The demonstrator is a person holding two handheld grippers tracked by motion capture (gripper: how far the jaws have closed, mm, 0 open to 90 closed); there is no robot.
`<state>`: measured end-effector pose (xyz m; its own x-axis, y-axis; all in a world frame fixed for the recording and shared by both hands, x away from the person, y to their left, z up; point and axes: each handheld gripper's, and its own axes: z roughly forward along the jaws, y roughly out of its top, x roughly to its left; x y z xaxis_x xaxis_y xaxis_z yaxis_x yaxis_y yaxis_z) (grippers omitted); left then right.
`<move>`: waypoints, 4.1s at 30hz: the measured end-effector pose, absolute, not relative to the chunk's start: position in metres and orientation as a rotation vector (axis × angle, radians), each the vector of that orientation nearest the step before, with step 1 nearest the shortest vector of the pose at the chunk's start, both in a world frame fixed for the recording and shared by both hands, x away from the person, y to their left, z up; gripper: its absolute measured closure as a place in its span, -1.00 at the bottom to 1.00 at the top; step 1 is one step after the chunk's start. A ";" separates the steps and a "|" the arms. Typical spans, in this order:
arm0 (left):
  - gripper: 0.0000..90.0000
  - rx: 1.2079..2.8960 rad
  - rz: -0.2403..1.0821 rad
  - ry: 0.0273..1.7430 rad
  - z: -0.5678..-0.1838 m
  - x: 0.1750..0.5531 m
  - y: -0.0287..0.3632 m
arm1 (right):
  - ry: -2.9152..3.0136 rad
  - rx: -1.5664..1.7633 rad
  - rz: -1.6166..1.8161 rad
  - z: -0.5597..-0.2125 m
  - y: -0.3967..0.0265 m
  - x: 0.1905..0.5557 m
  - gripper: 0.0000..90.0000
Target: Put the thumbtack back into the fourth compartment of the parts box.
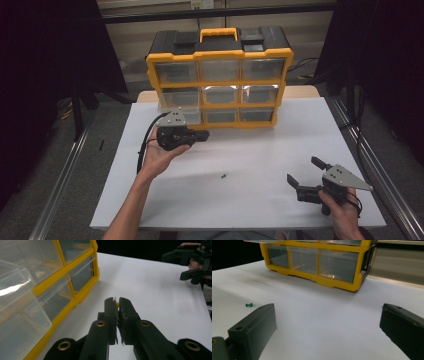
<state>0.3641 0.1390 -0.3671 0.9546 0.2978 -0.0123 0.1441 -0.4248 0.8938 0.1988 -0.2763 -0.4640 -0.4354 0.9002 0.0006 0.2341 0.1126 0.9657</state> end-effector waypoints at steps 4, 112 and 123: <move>0.90 2.005 0.198 0.318 -0.362 0.363 0.143 | 1.765 1.108 1.353 -0.464 -0.277 0.199 -0.98; 0.90 2.545 0.302 0.607 -0.297 0.475 0.161 | 1.774 1.105 1.341 -0.464 -0.275 0.198 -0.98; 0.89 2.623 0.292 0.596 -0.297 0.477 0.151 | 1.774 1.106 1.343 -0.464 -0.275 0.199 -0.98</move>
